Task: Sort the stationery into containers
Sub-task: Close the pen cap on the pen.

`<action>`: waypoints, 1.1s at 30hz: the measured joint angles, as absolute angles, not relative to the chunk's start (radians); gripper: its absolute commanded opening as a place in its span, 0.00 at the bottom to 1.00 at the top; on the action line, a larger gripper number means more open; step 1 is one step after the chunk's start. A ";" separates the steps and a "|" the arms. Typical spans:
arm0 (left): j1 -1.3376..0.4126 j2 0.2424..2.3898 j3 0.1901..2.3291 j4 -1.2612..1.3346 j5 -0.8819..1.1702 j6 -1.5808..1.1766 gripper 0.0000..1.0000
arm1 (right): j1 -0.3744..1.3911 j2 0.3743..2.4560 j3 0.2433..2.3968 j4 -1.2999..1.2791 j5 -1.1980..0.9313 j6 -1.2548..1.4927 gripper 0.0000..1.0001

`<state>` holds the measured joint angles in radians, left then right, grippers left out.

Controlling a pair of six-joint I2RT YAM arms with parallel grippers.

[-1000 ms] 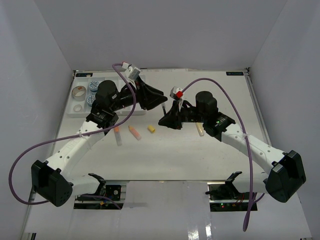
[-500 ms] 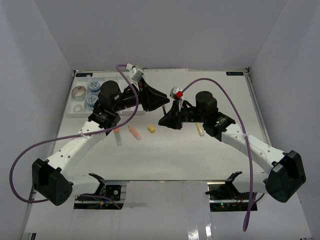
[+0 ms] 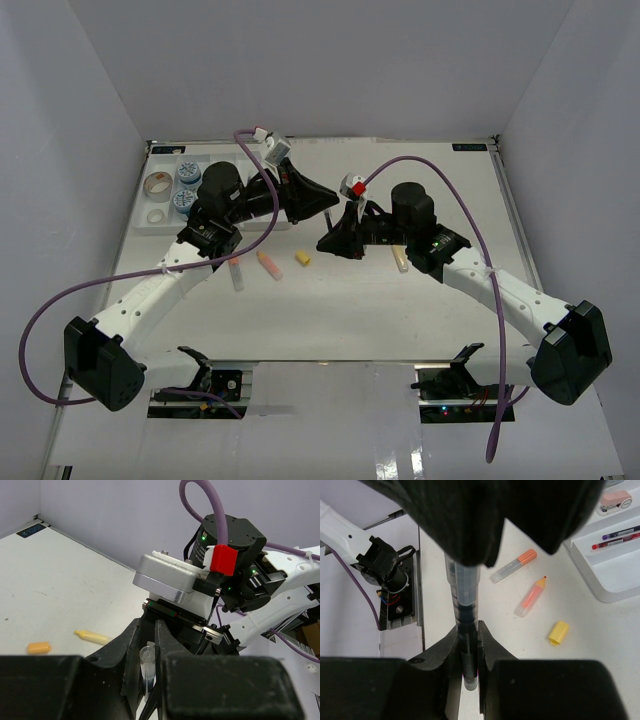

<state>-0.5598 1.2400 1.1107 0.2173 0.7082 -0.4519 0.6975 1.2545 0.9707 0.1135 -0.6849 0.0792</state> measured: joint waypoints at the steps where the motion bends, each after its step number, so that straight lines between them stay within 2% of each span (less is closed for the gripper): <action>1: -0.560 1.240 1.111 0.217 0.710 -0.452 0.09 | 0.698 1.254 0.971 0.113 -0.685 0.080 0.08; 5: -0.560 1.240 1.111 0.218 0.715 -0.452 0.00 | 0.698 1.254 0.973 0.113 -0.689 0.084 0.08; 33: -0.575 1.200 1.042 0.256 0.695 -0.427 0.00 | 0.702 1.258 1.014 0.002 -0.714 0.090 0.08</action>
<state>-0.5747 1.1995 1.0424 0.2558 0.6952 -0.4271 0.7025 1.2575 1.0142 0.0021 -0.7139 0.0902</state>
